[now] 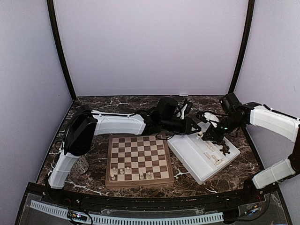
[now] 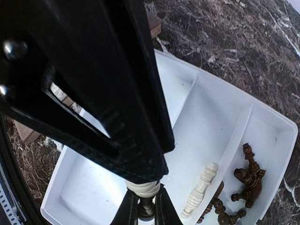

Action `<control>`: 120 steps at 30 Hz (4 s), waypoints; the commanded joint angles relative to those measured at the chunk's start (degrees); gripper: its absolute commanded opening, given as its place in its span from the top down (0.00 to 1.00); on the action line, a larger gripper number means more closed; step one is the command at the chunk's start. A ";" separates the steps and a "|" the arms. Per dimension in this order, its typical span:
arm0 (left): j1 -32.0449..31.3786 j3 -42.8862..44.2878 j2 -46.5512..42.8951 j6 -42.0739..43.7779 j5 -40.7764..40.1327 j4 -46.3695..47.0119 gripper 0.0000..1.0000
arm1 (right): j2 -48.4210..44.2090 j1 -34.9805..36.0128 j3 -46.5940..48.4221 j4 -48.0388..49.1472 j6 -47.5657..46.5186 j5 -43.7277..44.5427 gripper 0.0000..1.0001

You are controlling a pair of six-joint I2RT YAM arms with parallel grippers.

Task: Set up the chess pieces on the board
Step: Pick up the pawn from the chess pile, then place the pawn on d2, then pass from the right arm to the left

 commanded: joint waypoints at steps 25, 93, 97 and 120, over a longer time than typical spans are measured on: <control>-5.26 -21.16 -25.66 41.72 -23.10 -37.61 0.96 | 2.64 -7.43 -6.87 6.09 -1.57 -0.56 0.89; -5.67 -50.02 -40.50 33.21 -27.82 -35.29 0.75 | 3.30 -7.39 -6.87 5.55 -0.60 -0.93 0.87; -5.67 -48.10 -42.50 33.47 -29.65 -37.36 0.72 | 3.09 -7.44 -6.38 4.97 -0.88 -1.53 0.88; 2.51 -23.04 -29.72 8.45 -3.07 -5.85 0.60 | 0.03 0.40 8.56 -10.71 -8.69 -7.81 0.84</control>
